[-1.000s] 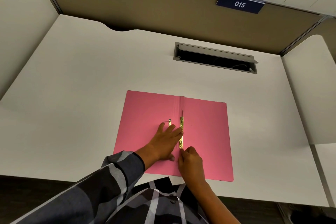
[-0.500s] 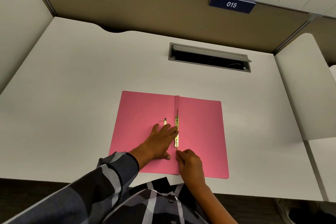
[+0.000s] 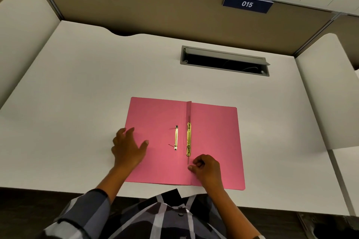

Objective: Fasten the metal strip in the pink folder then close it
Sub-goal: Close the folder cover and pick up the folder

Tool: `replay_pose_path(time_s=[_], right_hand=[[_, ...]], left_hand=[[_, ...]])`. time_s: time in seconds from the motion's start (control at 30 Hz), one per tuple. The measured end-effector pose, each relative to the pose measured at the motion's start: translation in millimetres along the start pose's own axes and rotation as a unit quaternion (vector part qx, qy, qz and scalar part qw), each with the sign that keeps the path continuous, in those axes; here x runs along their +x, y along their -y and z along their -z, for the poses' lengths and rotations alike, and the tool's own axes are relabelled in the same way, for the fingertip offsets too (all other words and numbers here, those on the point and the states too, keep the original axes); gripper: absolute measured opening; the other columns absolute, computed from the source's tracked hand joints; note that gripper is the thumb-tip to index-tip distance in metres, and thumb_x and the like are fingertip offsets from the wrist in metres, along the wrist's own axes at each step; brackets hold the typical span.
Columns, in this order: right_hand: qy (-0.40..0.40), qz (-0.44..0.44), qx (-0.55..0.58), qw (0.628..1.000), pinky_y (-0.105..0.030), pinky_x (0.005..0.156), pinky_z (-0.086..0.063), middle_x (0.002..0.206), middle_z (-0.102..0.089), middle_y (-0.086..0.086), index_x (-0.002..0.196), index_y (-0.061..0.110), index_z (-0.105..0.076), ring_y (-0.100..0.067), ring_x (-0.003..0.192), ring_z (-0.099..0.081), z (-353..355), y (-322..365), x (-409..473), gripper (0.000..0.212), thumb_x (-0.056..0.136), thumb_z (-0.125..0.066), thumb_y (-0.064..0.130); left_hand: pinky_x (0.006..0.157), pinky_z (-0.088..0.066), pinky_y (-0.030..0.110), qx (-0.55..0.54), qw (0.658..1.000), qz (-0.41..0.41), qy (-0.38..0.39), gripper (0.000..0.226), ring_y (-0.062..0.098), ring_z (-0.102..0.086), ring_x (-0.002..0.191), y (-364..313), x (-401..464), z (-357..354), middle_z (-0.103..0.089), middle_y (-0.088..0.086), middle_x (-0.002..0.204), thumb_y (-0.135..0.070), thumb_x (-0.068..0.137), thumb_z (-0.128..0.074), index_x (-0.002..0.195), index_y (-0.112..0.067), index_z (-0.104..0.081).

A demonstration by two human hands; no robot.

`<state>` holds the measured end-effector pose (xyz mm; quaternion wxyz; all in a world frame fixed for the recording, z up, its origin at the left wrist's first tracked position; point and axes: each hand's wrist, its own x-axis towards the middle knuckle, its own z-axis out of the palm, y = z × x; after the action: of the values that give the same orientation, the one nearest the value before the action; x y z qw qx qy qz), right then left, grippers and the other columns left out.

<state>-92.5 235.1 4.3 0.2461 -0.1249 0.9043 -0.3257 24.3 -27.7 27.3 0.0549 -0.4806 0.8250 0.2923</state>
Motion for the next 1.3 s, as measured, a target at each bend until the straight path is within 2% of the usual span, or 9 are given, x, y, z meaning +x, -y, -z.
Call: replay_pose_path(time_s=[0.17,0.47,0.7,0.77,0.8,0.87,1.03,1.17,1.3], right_hand=[[0.013,0.009,-0.005,1.0,-0.018,0.063,-0.049,0.079,-0.067,0.004,0.08,0.017,-0.071,-0.009,0.068,-0.059,1,-6,4,0.026,0.07,-0.093,0.026],[0.014,0.027,-0.006,1.0,-0.013,0.061,-0.044,0.079,-0.065,0.004,0.081,0.014,-0.071,-0.005,0.066,-0.055,1,-9,2,0.027,0.071,-0.092,0.027],[0.02,0.034,-0.006,0.999,-0.011,0.06,-0.042,0.078,-0.062,0.005,0.08,0.015,-0.069,-0.003,0.065,-0.053,3,-9,1,0.027,0.072,-0.092,0.027],[0.023,0.035,-0.005,0.999,-0.011,0.059,-0.041,0.077,-0.061,0.006,0.08,0.015,-0.068,-0.002,0.065,-0.052,4,-8,1,0.027,0.073,-0.091,0.027],[0.024,0.035,-0.005,0.999,-0.011,0.059,-0.041,0.077,-0.061,0.006,0.08,0.016,-0.068,-0.002,0.065,-0.052,5,-7,1,0.027,0.073,-0.091,0.027],[0.027,0.034,-0.006,0.999,-0.012,0.059,-0.041,0.077,-0.06,0.007,0.08,0.016,-0.068,-0.003,0.065,-0.052,5,-7,1,0.027,0.073,-0.091,0.027],[0.031,0.037,-0.014,0.999,-0.011,0.057,-0.041,0.077,-0.059,0.009,0.078,0.019,-0.065,-0.001,0.064,-0.051,6,-6,2,0.027,0.074,-0.09,0.028],[0.027,0.053,-0.016,0.998,-0.011,0.059,-0.041,0.079,-0.062,0.005,0.082,0.014,-0.069,-0.002,0.065,-0.051,6,-12,1,0.028,0.074,-0.089,0.032],[0.034,0.057,0.011,0.998,-0.018,0.067,-0.05,0.085,-0.069,0.004,0.087,0.017,-0.074,-0.005,0.072,-0.058,12,-18,2,0.024,0.077,-0.088,0.033]], left_hand=[[0.113,-0.041,0.063,-0.047,0.995,0.09,0.021,0.083,0.044,-0.041,0.145,21,-2,6,-0.039,0.019,0.159,-0.05,0.091,-0.074,0.157,-0.013,-0.04],[0.112,-0.046,0.062,-0.088,0.989,0.118,0.033,0.072,0.043,-0.055,0.135,27,9,15,-0.057,0.016,0.148,-0.056,0.092,-0.069,0.148,-0.014,-0.053],[0.116,-0.044,0.059,-0.188,0.969,0.158,0.026,0.062,0.043,-0.058,0.134,30,21,22,-0.063,0.017,0.147,-0.051,0.095,-0.068,0.14,-0.009,-0.062],[0.112,-0.048,0.051,-0.238,0.959,0.155,0.023,0.045,0.04,-0.063,0.125,29,22,26,-0.07,0.018,0.133,-0.044,0.098,-0.069,0.123,-0.006,-0.073],[0.105,-0.049,0.045,-0.269,0.95,0.156,0.026,0.032,0.037,-0.065,0.115,28,20,30,-0.071,0.018,0.119,-0.039,0.099,-0.069,0.105,-0.008,-0.077],[0.089,-0.045,0.038,-0.316,0.935,0.158,0.027,0.03,0.028,-0.059,0.097,23,17,39,-0.064,0.014,0.099,-0.032,0.101,-0.068,0.077,-0.013,-0.067],[0.081,-0.042,0.038,-0.337,0.935,0.112,0.011,0.033,0.025,-0.052,0.088,9,5,65,-0.061,0.013,0.095,-0.031,0.102,-0.066,0.097,0.001,-0.07],[0.091,-0.053,0.044,-0.36,0.929,0.081,0.012,0.021,0.026,-0.063,0.095,-12,-16,87,-0.071,0.003,0.1,-0.03,0.104,-0.063,0.111,-0.013,-0.073],[0.094,-0.057,0.047,-0.389,0.919,0.053,0.019,0.018,0.029,-0.071,0.098,-30,-36,102,-0.078,0.007,0.107,-0.024,0.102,-0.067,0.115,-0.018,-0.077]])
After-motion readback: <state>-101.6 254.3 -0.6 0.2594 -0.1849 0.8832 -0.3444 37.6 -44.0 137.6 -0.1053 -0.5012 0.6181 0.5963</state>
